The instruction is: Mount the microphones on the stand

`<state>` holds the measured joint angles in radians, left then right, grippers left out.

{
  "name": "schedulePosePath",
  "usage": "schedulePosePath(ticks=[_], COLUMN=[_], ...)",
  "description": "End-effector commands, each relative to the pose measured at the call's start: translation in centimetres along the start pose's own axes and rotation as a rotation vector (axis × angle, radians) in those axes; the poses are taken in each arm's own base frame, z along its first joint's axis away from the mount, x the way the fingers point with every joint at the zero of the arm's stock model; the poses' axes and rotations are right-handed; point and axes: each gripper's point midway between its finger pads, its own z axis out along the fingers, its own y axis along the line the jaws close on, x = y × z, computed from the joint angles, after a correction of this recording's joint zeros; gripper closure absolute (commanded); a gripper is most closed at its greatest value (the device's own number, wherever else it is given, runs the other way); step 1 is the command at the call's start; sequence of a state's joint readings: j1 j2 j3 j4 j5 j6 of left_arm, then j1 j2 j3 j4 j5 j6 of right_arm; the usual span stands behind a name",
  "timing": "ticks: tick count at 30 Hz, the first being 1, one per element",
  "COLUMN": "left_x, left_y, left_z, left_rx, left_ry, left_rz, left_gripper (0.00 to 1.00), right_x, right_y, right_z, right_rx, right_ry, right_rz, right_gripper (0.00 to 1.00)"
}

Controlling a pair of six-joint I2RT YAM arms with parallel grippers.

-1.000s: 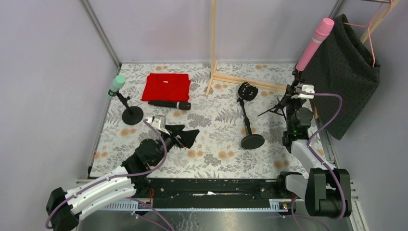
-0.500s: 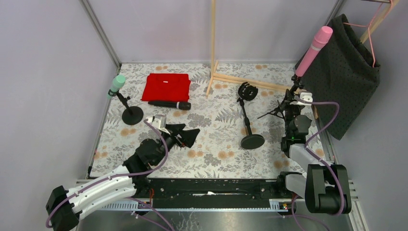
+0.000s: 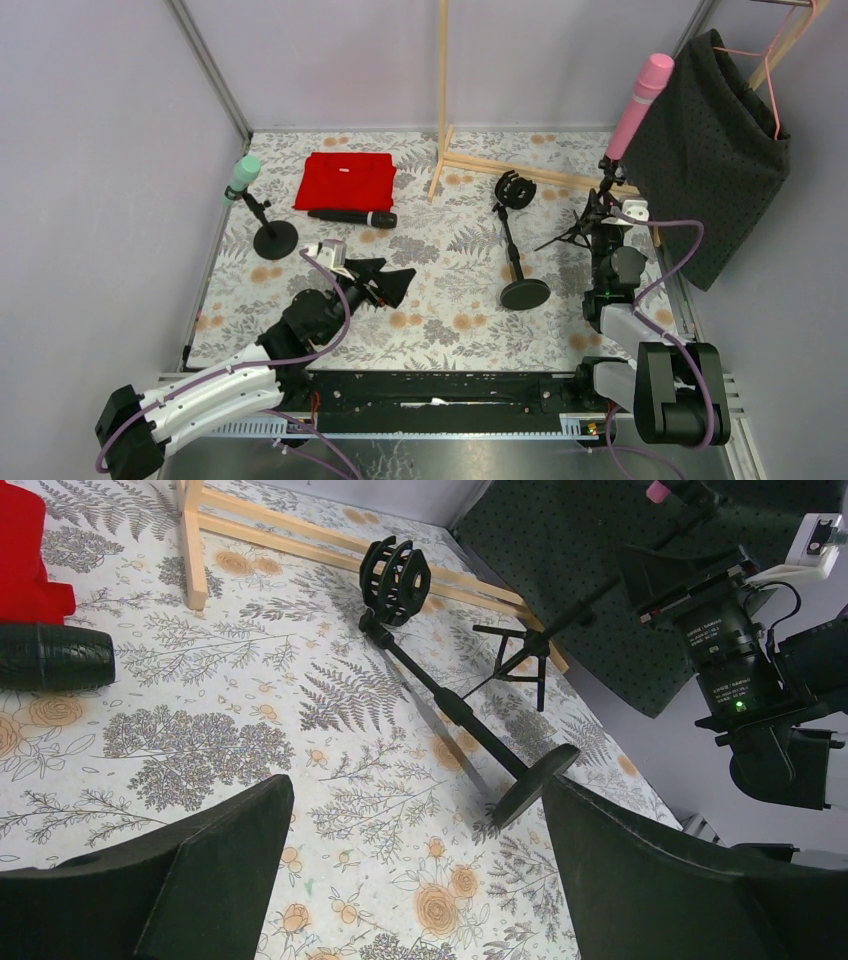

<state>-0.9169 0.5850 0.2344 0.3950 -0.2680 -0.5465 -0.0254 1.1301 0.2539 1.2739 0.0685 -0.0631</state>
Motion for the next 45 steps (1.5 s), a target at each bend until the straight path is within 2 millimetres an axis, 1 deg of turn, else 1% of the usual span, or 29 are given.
schedulePosePath(ticks=[1, 5, 10, 15, 18, 19, 24, 31, 36, 39, 42, 45], left_x=[-0.9, -0.9, -1.0, -0.8, -0.6, -0.4, 0.0, 0.7, 0.8, 0.9, 1.4, 2.0], left_y=[-0.6, -0.6, -0.6, -0.2, 0.0, 0.1, 0.3, 0.7, 1.1, 1.8, 3.3, 3.5], left_z=[0.2, 0.1, 0.0, -0.2, -0.1, -0.1, 0.1, 0.1, 0.1, 0.1, 0.0, 0.3], left_rx=[0.027, 0.026, 0.023, 0.002, -0.014, -0.019, -0.034, -0.056, -0.086, -0.143, -0.255, -0.304], left_ry=[-0.034, -0.036, -0.034, -0.026, -0.010, -0.004, 0.017, 0.032, 0.039, 0.050, 0.076, 0.137], left_rz=[-0.012, -0.017, -0.018, -0.018, -0.019, -0.020, -0.033, -0.076, -0.089, -0.110, -0.154, -0.161], left_gripper=[0.01, 0.01, 0.01, 0.01, 0.01, 0.01, 0.01, 0.01, 0.01, 0.01, 0.01, 0.01], right_x=[-2.7, -3.1, -3.4, -3.8, -3.9, -4.0, -3.9, -3.9, -4.4, -5.1, -5.8, -6.4], right_y=[0.1, 0.3, 0.8, 1.2, 1.7, 1.9, 2.1, 2.5, 2.2, 2.1, 2.1, 2.4], right_z=[-0.1, -0.2, -0.5, -0.9, -1.3, -1.5, -2.1, -3.0, -3.7, -4.2, -4.8, -5.4], right_rx=[-0.008, -0.022, -0.047, -0.065, -0.097, -0.103, -0.111, -0.132, -0.117, -0.106, -0.099, -0.111], right_ry=[-0.097, -0.101, -0.103, -0.106, -0.105, -0.104, -0.098, -0.083, -0.091, -0.094, -0.095, -0.092], right_rz=[0.004, 0.014, 0.030, 0.055, 0.058, 0.084, 0.114, 0.126, 0.154, 0.190, 0.237, 0.292], right_gripper=[0.59, 0.51, 0.44, 0.36, 0.32, 0.31, 0.26, 0.24, 0.23, 0.23, 0.23, 0.23])
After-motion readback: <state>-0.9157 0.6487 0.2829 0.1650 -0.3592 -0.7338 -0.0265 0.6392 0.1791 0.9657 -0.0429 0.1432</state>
